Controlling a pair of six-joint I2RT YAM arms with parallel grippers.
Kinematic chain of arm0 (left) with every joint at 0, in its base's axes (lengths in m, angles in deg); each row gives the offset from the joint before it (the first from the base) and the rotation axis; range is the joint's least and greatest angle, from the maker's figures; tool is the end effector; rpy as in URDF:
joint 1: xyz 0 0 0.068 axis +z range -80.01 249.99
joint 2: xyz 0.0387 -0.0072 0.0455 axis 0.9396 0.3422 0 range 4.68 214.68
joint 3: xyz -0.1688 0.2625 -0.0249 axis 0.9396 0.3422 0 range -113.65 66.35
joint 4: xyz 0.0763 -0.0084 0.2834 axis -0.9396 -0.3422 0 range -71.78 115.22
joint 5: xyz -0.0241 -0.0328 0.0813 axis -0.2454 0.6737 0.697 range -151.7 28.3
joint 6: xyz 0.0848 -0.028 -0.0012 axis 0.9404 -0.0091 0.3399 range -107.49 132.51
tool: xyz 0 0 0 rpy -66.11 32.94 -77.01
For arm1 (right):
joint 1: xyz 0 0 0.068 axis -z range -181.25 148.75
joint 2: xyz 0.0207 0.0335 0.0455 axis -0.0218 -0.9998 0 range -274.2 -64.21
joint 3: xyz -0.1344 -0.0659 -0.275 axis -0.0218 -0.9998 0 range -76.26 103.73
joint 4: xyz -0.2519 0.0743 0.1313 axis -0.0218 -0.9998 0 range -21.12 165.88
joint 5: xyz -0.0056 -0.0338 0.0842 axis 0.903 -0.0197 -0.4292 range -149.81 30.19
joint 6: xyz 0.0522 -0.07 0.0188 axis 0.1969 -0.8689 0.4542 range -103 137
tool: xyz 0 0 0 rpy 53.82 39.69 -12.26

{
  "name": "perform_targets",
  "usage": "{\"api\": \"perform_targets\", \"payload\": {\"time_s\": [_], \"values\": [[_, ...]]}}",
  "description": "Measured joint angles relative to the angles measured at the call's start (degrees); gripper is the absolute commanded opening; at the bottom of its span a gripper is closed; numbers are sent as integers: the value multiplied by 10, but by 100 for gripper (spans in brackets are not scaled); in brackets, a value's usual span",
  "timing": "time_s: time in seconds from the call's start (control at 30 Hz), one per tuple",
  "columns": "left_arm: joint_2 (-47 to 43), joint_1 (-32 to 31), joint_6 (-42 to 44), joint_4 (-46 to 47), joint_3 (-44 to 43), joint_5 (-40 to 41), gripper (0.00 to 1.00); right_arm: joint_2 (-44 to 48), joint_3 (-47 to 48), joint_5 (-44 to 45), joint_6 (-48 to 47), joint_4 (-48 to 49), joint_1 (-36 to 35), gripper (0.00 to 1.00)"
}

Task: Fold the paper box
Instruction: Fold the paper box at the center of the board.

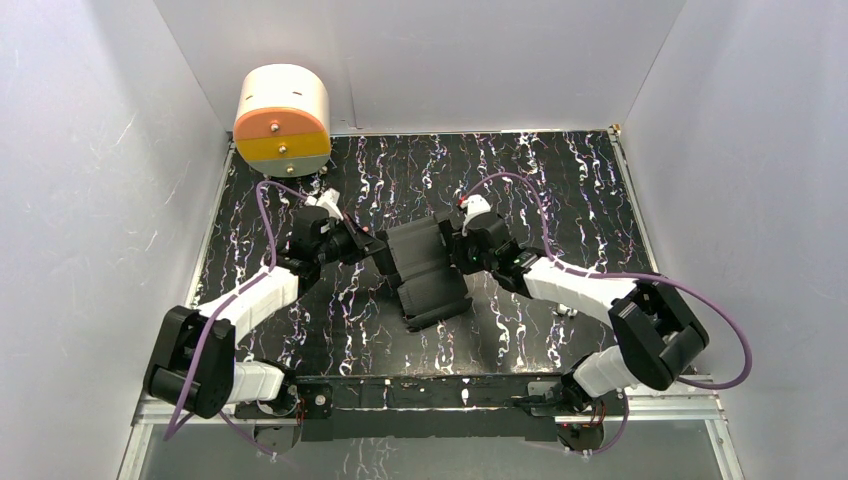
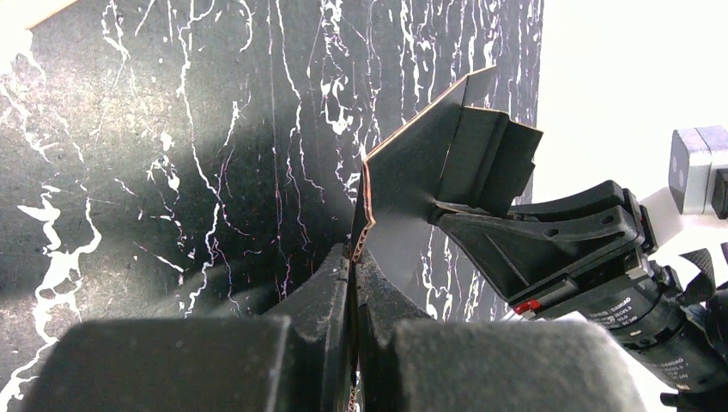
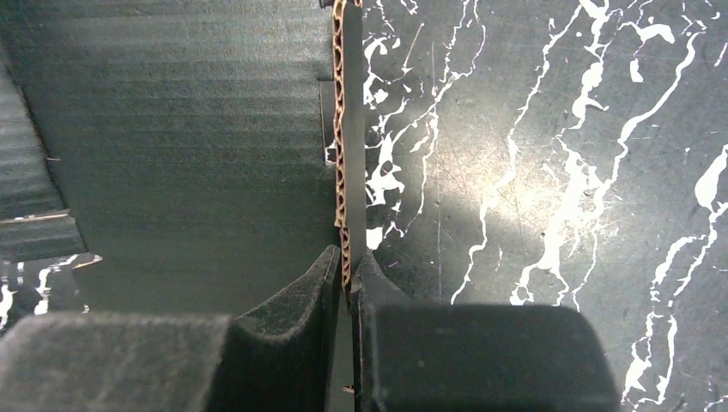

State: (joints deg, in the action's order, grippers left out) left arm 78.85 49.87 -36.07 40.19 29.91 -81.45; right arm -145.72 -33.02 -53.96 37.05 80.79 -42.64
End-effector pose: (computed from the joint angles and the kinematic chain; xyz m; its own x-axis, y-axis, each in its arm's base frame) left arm 0.3020 -0.1392 0.2264 -0.7024 -0.4943 -0.5121 0.1353 0.6137 -0.7779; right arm 0.2748 0.2314 0.2057 -0.5913 -0.0664 -0.8038 -0.4165 0.8786 0.2338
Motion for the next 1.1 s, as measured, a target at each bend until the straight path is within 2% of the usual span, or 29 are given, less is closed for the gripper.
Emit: {"api": "perform_targets", "payload": {"time_s": [0.13, 0.37, 0.73, 0.93, 1.1], "values": [[5, -5, -5, 0, 2, 9, 0, -9, 5, 28, -8, -6, -13, 20], [6, -6, 30, -19, -3, 12, 0, 7, -24, 13, -28, 22, -7, 35], [18, -7, 142, -129, -103, -2, 0, 137, -56, -103, -82, 23, 75, 62], [45, -7, 219, -190, -173, -37, 0, 154, -29, -206, -146, -5, 114, 67], [64, -7, 272, -225, -214, -70, 0, 117, 49, -280, -206, -34, 134, 69]]}}
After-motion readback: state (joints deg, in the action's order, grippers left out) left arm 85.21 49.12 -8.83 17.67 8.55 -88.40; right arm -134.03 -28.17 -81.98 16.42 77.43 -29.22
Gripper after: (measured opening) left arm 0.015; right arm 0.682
